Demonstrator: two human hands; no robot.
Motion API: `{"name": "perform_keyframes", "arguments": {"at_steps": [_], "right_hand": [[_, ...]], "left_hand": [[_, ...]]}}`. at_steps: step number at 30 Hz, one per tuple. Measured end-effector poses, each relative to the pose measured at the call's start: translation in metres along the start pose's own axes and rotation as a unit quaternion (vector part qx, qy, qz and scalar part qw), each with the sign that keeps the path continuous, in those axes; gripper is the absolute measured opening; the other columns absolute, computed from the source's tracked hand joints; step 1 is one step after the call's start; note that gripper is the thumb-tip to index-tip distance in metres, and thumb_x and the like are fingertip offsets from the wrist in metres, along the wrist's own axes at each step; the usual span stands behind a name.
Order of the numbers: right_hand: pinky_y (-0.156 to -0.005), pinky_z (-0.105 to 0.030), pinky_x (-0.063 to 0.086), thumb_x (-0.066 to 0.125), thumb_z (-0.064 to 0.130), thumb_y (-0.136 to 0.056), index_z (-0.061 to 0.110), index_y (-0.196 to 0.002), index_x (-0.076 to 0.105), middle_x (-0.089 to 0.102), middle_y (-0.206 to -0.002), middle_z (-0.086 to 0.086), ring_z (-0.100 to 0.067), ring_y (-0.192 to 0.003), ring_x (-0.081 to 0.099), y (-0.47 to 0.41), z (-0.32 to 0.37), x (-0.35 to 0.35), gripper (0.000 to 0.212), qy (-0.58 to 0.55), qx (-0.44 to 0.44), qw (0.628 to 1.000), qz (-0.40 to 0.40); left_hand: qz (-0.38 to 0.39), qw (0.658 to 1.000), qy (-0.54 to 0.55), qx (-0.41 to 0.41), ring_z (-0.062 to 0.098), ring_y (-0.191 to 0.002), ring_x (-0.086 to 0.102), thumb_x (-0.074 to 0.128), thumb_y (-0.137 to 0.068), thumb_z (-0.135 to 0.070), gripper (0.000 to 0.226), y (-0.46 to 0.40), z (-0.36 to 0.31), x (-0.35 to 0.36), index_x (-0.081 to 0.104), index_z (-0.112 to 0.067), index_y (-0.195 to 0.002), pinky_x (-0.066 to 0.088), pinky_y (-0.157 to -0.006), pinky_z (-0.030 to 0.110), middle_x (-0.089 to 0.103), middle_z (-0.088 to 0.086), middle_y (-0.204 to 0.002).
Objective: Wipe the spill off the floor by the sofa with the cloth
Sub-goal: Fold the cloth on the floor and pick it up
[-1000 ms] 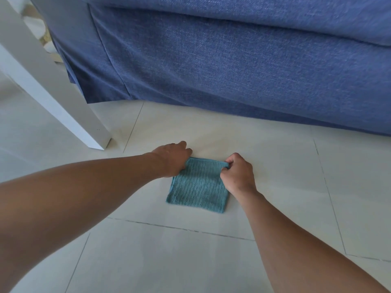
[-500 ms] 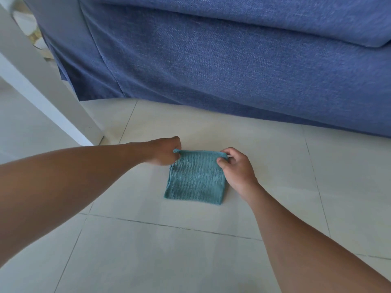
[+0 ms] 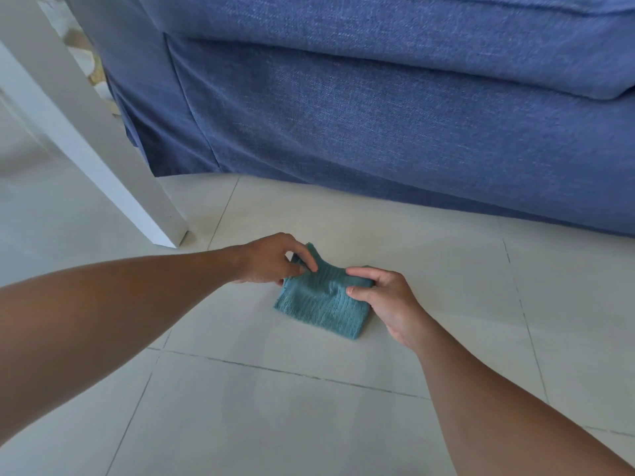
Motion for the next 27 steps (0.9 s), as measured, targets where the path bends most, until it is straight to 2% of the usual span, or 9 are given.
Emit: {"name": "perform_keyframes", "arguments": {"at_steps": [4,7,10,13,17,20,23,25,27], "right_hand": [[-0.088,-0.051,0.061,0.076,-0.004,-0.084,0.030,-0.108,0.074,0.075,-0.111,-0.008,-0.025,-0.098,0.074,0.002,0.007,0.004,0.042,0.005,0.001,1.000,0.013],[-0.072,-0.038,0.065,0.073,-0.007,-0.086,0.024,-0.122,0.070,0.069,-0.118,-0.010,-0.024,-0.096,0.074,0.003,0.019,0.006,0.047,0.019,-0.013,1.000,0.011],[-0.060,-0.029,0.062,0.072,-0.007,-0.086,0.024,-0.122,0.069,0.065,-0.123,-0.012,-0.027,-0.099,0.072,0.003,0.034,0.012,0.048,0.025,-0.028,0.999,-0.003],[-0.069,-0.032,0.064,0.068,-0.007,-0.086,0.025,-0.121,0.068,0.064,-0.123,-0.010,-0.026,-0.100,0.071,0.006,0.057,0.022,0.048,0.033,-0.027,0.999,-0.013],[-0.074,-0.038,0.063,0.064,-0.003,-0.084,0.027,-0.116,0.071,0.065,-0.118,-0.007,-0.022,-0.092,0.071,0.020,0.104,0.036,0.044,0.070,-0.043,0.996,-0.018],[-0.061,-0.026,0.053,0.063,0.000,-0.083,0.028,-0.109,0.074,0.069,-0.108,-0.003,-0.016,-0.079,0.066,0.032,0.162,0.041,0.039,0.083,-0.079,0.993,-0.007],[-0.069,-0.032,0.053,0.061,-0.003,-0.081,0.027,-0.097,0.076,0.072,-0.102,-0.008,-0.021,-0.080,0.065,0.044,0.226,0.052,0.037,0.067,-0.113,0.991,0.037],[-0.075,-0.036,0.053,0.056,-0.009,-0.084,0.023,-0.096,0.076,0.071,-0.101,-0.011,-0.024,-0.083,0.065,0.058,0.276,0.066,0.040,0.021,-0.129,0.988,0.086],[-0.075,-0.035,0.053,0.053,-0.014,-0.086,0.020,-0.100,0.074,0.069,-0.102,-0.011,-0.025,-0.085,0.064,0.073,0.326,0.084,0.042,-0.013,-0.157,0.979,0.133]], "left_hand": [[-0.049,0.999,0.009,0.011,0.015,-0.090,0.059,0.085,-0.078,-0.012,0.041,0.004,0.003,0.004,0.071,-0.019,-0.116,0.052,-0.059,0.017,0.042,-0.005,-0.123],[-0.082,0.996,0.006,0.027,0.013,-0.086,0.056,0.079,-0.079,0.002,0.050,0.009,0.000,-0.002,0.066,-0.015,-0.124,0.056,-0.058,0.022,0.038,-0.002,-0.125],[-0.121,0.992,-0.016,0.018,0.018,-0.089,0.056,0.076,-0.079,0.008,0.054,0.015,-0.004,-0.015,0.065,-0.015,-0.126,0.060,-0.074,0.035,0.037,0.000,-0.128],[-0.154,0.988,0.014,0.004,0.012,-0.092,0.054,0.073,-0.079,0.010,0.054,0.030,-0.016,-0.025,0.065,-0.016,-0.125,0.058,-0.075,0.031,0.036,-0.001,-0.130],[-0.179,0.984,0.019,-0.011,0.021,-0.103,0.055,0.072,-0.079,0.011,0.058,0.064,-0.053,-0.049,0.062,-0.014,-0.131,0.055,-0.070,0.023,0.037,0.002,-0.132],[-0.209,0.978,0.000,-0.014,0.028,-0.097,0.062,0.072,-0.080,0.008,0.059,0.104,-0.099,-0.085,0.061,-0.013,-0.134,0.058,-0.074,0.031,0.043,0.005,-0.130],[-0.265,0.964,-0.004,0.006,0.033,-0.090,0.067,0.071,-0.079,0.010,0.057,0.149,-0.146,-0.123,0.062,-0.009,-0.133,0.061,-0.077,0.042,0.055,0.010,-0.121],[-0.335,0.942,0.020,0.027,0.027,-0.083,0.067,0.069,-0.079,0.013,0.055,0.187,-0.175,-0.151,0.064,-0.007,-0.130,0.062,-0.073,0.039,0.056,0.009,-0.112],[-0.383,0.920,0.072,0.043,0.020,-0.070,0.064,0.066,-0.081,0.016,0.053,0.226,-0.198,-0.178,0.063,-0.004,-0.130,0.059,-0.057,0.025,0.057,0.007,-0.099]]}}
Point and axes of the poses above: each hand's wrist, its own y-axis away from the middle knuckle, its own x-axis out of the palm, z = x × y, the point moved 1 cm from there along -y, towards the middle knuckle
